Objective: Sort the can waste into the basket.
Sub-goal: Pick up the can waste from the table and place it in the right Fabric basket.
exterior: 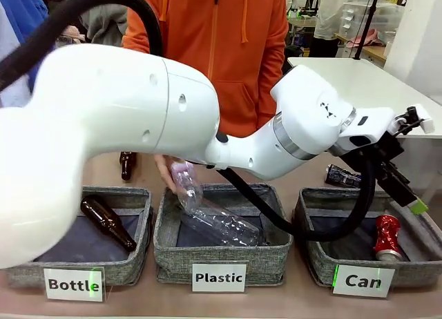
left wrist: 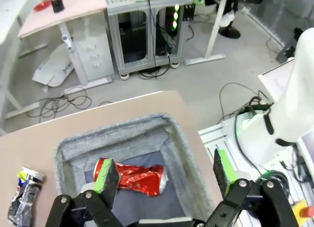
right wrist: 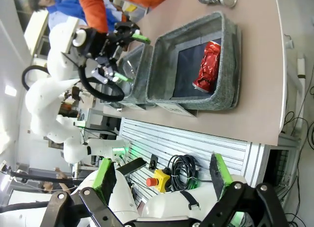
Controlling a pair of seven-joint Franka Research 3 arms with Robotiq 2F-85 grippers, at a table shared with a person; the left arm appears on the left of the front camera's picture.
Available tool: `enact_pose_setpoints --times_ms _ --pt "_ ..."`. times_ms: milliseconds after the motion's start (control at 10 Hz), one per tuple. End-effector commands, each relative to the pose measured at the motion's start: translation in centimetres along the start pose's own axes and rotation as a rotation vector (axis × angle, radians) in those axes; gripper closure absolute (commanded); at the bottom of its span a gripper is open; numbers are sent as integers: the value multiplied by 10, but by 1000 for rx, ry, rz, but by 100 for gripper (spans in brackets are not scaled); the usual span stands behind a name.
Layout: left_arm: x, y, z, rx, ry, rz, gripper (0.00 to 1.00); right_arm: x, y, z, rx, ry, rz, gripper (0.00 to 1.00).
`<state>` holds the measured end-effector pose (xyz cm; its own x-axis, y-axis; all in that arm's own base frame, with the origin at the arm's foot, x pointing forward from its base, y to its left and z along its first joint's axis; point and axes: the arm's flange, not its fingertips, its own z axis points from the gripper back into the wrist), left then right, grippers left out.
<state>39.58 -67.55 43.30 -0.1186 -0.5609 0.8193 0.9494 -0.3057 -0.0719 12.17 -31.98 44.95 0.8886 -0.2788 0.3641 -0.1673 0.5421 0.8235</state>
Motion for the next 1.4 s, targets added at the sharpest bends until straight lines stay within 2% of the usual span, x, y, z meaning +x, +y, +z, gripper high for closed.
enact_pose_setpoints --times_ms 0,300,400,600,1300 --pt "13 -29 18 -10 44 -52 0 -7 3 2 -7 -2 -11 0" --pt "1 -27 42 37 190 -53 0 -7 3 2 -7 -2 -11 0" --pt "-4 -27 52 44 205 -55 0 -7 3 2 -7 -2 -11 0" --pt "-5 -25 60 47 156 -57 0 -7 3 2 -7 -2 -11 0" --pt "-11 -22 69 53 143 -40 0 3 2 -6 24 2 -4 0"
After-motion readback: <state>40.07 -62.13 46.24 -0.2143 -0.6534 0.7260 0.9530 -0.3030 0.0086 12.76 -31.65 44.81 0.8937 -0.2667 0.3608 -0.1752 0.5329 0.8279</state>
